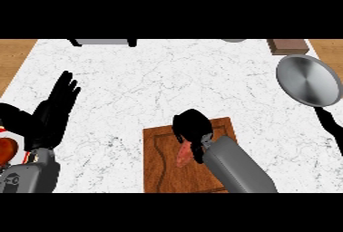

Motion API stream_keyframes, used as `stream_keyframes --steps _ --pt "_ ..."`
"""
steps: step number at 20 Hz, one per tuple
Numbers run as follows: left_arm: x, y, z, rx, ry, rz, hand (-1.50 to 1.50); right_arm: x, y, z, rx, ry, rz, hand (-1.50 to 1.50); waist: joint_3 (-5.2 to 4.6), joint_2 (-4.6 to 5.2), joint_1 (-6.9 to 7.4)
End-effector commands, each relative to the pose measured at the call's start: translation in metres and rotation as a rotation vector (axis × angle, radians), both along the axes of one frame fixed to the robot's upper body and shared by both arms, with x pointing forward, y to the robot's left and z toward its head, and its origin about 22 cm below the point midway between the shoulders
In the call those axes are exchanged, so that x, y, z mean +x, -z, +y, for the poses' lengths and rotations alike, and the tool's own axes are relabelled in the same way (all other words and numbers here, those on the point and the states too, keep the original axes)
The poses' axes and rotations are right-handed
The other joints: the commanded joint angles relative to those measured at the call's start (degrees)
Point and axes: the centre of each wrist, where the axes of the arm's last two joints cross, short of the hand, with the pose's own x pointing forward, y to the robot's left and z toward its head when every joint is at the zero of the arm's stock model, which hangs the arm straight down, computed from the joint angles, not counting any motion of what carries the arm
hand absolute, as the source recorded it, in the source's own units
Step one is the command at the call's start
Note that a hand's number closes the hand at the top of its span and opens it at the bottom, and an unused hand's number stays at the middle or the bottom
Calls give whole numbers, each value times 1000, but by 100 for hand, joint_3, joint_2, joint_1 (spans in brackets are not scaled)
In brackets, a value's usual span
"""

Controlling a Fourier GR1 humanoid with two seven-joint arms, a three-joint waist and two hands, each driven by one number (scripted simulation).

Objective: Pick the sweet potato from the cutting board and place it in the pan

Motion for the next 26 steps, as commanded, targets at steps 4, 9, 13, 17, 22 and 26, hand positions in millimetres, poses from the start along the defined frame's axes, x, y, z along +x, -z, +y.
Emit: stream_keyframes --steps 4,9,13,17,22,26 --pt "-6 7 -2 11 5 -11 0 11 -4 -5 89 1 -22 150 16 32 2" --pt "3 -5 -10 4 -18 -3 0 16 -33 -51 137 218 -219 150 18 11 -89" --pt "0 -2 3 9 -15 1 0 47 -44 -122 78 613 -304 150 18 36 -123" --pt "-1 -13 16 0 -15 4 0 52 -96 -120 50 627 -588 150 13 2 -53" --pt "2 -3 11 3 -28 22 0 32 -150 -119 77 641 -757 150 12 2 -99" --pt "7 3 6 11 4 -2 0 36 -186 -135 132 698 -748 150 14 27 -40"
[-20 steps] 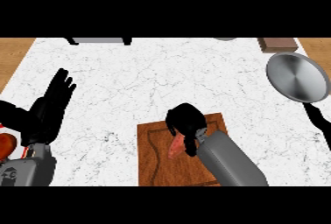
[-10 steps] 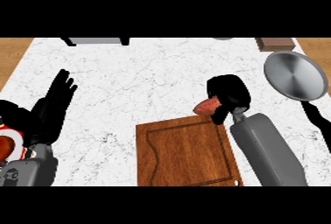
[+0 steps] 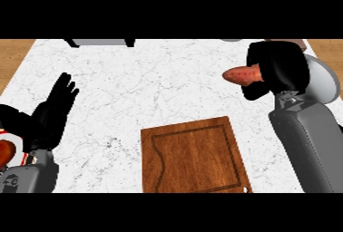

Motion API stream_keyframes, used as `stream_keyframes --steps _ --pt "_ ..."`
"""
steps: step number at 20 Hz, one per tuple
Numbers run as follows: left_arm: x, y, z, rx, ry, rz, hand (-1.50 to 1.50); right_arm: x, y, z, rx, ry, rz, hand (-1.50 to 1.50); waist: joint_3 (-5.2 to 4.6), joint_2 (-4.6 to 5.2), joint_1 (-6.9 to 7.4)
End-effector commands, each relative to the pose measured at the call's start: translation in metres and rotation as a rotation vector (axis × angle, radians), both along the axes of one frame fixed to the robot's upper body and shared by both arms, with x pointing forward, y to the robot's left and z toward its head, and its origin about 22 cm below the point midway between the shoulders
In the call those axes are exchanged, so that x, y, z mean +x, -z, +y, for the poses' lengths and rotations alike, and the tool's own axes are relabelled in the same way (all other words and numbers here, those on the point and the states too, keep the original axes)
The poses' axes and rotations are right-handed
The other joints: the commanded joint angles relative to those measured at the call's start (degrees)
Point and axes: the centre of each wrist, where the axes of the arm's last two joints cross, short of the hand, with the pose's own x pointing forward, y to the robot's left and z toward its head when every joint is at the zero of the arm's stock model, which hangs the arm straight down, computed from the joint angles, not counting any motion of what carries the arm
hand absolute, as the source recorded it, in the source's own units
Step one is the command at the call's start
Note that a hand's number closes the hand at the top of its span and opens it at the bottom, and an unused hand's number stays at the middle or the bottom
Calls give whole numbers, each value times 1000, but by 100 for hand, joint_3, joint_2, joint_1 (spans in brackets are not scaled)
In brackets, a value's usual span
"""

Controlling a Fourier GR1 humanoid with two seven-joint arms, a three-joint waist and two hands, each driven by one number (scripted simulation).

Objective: Pick the sweet potato from the cutting board and place it in the pan

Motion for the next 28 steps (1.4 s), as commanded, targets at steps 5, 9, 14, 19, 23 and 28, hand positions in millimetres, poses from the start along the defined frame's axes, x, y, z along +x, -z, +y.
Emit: stream_keyframes --steps 5,9,14,19,23,28 --pt "4 9 -6 -10 19 -4 0 12 -26 -48 129 126 -110 150 4 36 68" --pt "1 -5 -1 8 12 3 0 24 -37 -80 143 202 -152 150 5 36 98" --pt "-1 -6 -17 -4 36 -11 0 33 -16 -160 169 239 -174 150 10 60 144" --pt "5 3 -17 0 23 -3 0 34 -19 -223 232 275 -199 150 11 77 158" --pt "5 -10 -3 -4 29 -42 0 29 4 -257 227 275 -192 150 14 97 222" --pt "6 -27 -16 3 58 -23 0 29 45 -263 277 222 -177 150 29 138 342"
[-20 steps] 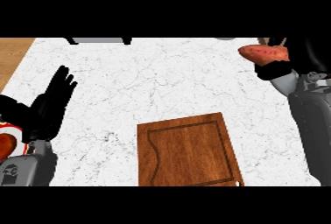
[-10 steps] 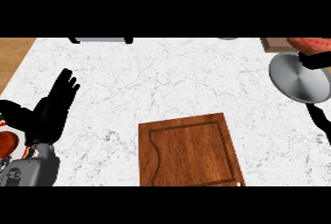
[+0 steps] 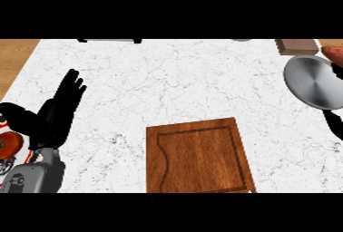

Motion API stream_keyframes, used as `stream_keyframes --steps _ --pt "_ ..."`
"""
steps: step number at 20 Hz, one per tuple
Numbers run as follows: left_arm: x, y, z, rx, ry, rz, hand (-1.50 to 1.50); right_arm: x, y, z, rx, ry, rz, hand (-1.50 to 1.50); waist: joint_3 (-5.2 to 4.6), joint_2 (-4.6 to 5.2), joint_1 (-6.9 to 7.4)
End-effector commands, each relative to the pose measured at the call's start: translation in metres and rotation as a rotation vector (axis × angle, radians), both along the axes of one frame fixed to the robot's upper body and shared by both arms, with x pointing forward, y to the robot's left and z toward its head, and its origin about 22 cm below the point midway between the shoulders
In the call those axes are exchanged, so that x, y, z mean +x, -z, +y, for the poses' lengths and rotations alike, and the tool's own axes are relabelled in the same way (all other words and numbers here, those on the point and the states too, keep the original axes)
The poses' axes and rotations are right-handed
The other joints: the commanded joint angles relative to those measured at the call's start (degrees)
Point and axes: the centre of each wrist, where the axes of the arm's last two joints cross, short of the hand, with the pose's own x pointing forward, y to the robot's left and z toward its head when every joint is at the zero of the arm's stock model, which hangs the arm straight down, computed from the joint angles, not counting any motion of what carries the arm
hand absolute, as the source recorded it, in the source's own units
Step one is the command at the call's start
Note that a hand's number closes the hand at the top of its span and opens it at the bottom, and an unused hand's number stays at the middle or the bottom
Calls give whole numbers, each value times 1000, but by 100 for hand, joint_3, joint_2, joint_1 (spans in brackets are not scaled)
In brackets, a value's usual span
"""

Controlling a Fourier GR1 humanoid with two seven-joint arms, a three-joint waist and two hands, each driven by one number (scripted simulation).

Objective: Pick the sweet potato from the cutting board and place it in the pan

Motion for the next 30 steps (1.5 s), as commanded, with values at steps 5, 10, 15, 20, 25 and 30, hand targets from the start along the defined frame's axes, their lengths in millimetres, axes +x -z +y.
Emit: stream_keyframes --steps 5,10,15,20,25,30 --pt "9 -5 -4 4 16 -9 0 -13 51 -18 25 -60 21 150 17 80 147" --pt "8 8 -11 -5 36 -13 0 -15 65 -18 95 18 134 150 15 103 170" --pt "11 -2 -8 -14 40 -29 0 -24 73 -27 243 99 229 -150 27 132 266" --pt "9 -5 -7 -16 39 -29 0 -30 74 -34 292 46 163 -150 38 132 276" --pt "10 -6 -13 -6 21 -9 0 -34 55 -50 483 9 -52 -150 44 87 162" --pt "2 -9 2 -4 2 -10 0 -66 50 -86 700 -18 -197 -150 38 26 49"
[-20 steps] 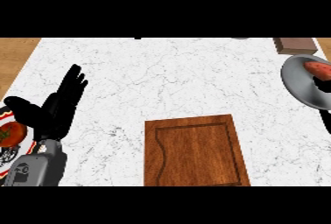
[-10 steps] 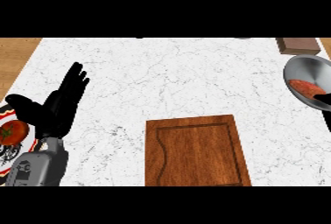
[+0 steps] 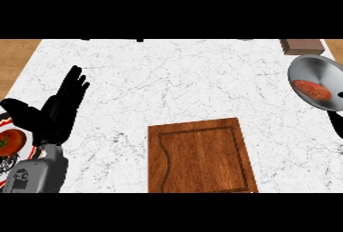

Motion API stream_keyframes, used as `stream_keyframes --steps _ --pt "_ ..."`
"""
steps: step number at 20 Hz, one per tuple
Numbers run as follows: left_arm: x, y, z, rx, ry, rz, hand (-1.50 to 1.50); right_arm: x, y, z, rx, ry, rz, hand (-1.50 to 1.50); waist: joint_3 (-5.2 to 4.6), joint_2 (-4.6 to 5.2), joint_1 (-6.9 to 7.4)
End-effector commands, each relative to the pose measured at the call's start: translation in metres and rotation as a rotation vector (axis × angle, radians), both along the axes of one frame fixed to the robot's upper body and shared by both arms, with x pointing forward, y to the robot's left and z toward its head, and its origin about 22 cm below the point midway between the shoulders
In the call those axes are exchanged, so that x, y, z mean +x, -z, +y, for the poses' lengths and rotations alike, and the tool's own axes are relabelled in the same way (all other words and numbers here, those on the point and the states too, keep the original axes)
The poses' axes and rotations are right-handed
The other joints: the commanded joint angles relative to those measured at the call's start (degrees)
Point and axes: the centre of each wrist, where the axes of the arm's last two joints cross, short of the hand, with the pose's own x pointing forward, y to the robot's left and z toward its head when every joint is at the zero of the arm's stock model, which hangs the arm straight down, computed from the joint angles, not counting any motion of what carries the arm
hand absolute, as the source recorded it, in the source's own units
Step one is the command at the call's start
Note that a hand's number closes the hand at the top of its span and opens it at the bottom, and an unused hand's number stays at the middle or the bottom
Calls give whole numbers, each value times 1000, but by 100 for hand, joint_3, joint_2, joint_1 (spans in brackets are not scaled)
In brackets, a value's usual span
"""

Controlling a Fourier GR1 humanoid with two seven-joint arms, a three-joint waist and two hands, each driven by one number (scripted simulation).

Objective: Pick the sweet potato from the cutting board and place it in the pan

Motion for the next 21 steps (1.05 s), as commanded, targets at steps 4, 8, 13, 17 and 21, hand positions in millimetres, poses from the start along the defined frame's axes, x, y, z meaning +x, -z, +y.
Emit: stream_keyframes --steps 4,8,13,17,21 --pt "0 0 13 -26 -36 14 0 -58 2 -51 232 -35 -179 -150 0 -23 -170" --pt "-5 6 22 0 -32 21 0 -89 -7 -77 341 -118 -224 -150 -3 -48 -188" --pt "-9 1 19 13 -27 0 0 -127 -3 -96 337 -180 -214 -150 -5 -60 -129" --pt "-2 -6 12 -3 -33 19 0 -139 8 -98 305 -167 -198 -150 -6 -61 -131" --pt "-4 10 13 2 -28 15 0 -145 24 -93 307 -147 -191 -150 -11 -61 -145"
